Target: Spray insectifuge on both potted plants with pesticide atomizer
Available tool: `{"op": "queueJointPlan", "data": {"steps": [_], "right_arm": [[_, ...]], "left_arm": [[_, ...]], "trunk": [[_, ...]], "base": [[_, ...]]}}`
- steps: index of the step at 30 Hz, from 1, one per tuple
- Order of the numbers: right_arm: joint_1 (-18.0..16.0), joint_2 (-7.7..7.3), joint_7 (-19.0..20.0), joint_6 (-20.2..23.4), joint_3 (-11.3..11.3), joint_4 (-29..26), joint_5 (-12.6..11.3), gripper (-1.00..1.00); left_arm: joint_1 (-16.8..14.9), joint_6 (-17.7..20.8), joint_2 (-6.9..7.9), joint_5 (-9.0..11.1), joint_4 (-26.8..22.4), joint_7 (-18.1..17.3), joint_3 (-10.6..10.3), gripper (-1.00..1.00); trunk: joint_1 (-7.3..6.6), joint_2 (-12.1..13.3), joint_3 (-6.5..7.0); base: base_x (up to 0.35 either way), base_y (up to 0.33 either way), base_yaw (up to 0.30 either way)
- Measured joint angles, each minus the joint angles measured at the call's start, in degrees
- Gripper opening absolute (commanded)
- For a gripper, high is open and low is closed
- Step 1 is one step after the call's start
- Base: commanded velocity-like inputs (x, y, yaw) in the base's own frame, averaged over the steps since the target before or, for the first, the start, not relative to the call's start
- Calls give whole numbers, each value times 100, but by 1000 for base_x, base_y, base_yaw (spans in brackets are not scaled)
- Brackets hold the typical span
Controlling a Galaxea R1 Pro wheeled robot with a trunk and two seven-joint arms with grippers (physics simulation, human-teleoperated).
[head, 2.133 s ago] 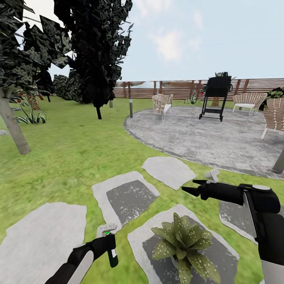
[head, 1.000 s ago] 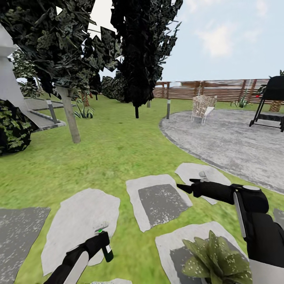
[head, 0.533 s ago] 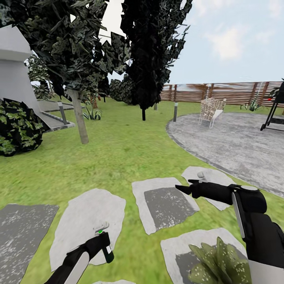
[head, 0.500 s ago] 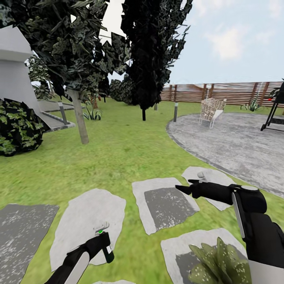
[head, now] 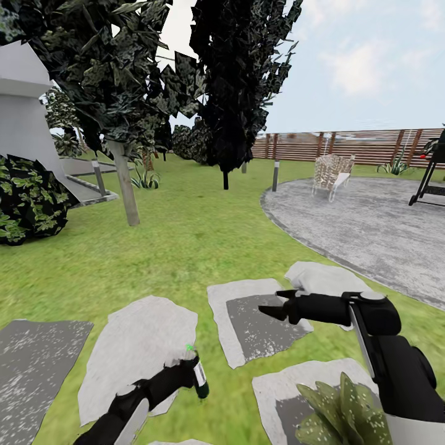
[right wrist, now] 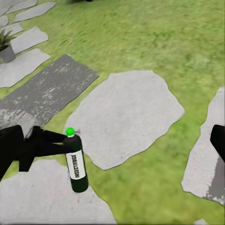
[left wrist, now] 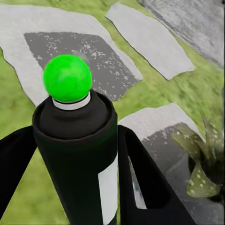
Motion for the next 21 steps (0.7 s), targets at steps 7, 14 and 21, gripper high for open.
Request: {"op": "queueJointPlan", "data": {"steps": [7, 14, 21], "right_arm": [[26, 59, -20, -249, 69, -4, -1, 100], [62, 77, 2, -507, 560, 0, 3, 100], [110, 73, -46, -608, 1117, 7, 418, 100]], "left_arm": [[-6, -1035, 159, -1143, 186, -1136, 29, -100], [-215, -1096, 386, -1325, 137, -2674, 27, -100], [-365, -1114, 338, -1714, 30, -3694, 42, -100]], "trunk": [[0, 0, 0], [0, 0, 0], [0, 0, 0]], "base": [[0, 0, 0], [0, 0, 0], [0, 0, 0]]}}
